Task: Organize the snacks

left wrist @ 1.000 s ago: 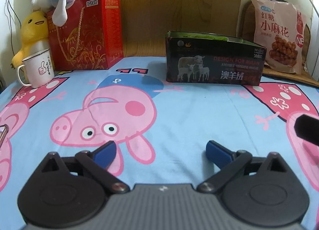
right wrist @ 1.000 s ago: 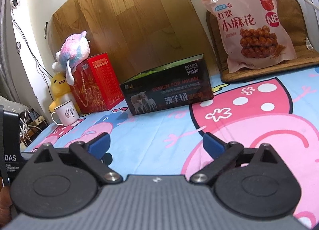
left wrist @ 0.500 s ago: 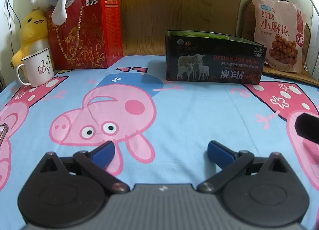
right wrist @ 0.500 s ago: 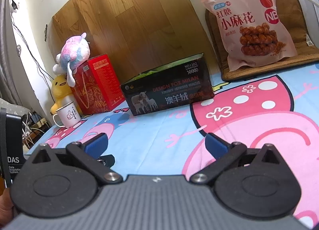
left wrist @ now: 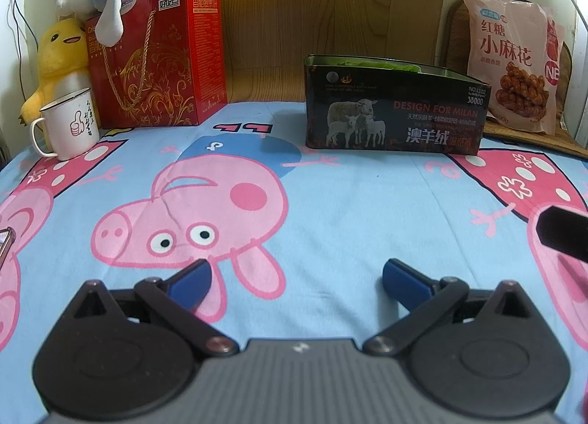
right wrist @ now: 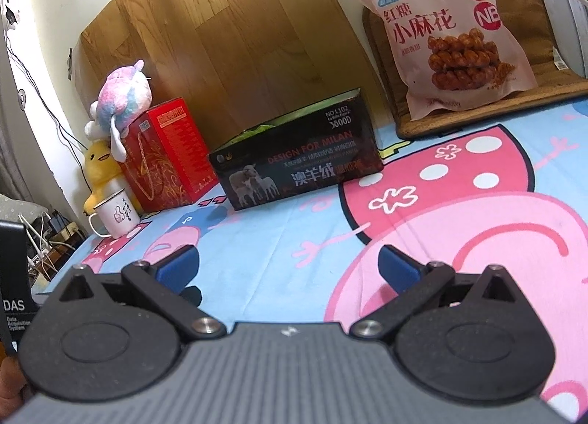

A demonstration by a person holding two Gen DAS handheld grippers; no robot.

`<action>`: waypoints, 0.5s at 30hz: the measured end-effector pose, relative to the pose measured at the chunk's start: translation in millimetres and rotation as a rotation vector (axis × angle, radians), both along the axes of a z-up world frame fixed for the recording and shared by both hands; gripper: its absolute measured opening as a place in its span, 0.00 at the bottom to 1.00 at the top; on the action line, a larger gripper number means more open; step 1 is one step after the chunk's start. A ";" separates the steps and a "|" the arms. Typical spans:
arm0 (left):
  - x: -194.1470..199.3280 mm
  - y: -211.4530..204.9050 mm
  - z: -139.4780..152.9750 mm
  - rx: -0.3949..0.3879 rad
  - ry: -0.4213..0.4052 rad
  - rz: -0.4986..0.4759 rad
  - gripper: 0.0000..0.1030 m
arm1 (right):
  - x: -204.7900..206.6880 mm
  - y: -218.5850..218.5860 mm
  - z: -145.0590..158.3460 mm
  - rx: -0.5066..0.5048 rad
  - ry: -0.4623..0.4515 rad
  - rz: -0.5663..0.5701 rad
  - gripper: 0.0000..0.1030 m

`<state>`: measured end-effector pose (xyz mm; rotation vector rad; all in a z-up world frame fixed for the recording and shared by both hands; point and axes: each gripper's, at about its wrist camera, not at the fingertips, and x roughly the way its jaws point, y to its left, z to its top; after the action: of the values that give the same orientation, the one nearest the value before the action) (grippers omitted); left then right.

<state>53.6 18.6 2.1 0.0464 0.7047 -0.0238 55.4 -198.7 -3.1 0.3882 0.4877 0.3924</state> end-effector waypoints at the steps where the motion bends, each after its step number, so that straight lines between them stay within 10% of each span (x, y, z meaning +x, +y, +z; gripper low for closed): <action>1: 0.1 -0.1 0.1 0.002 0.001 0.000 1.00 | 0.3 -0.7 -0.2 0.001 0.001 0.002 1.00; 15: -2.8 2.8 1.1 0.008 -0.004 -0.008 1.00 | 2.3 -1.8 -0.2 0.004 0.000 0.008 1.00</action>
<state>50.7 21.3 3.2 0.0566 0.7002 -0.0289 57.7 -200.6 -3.2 0.3904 0.4885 0.4013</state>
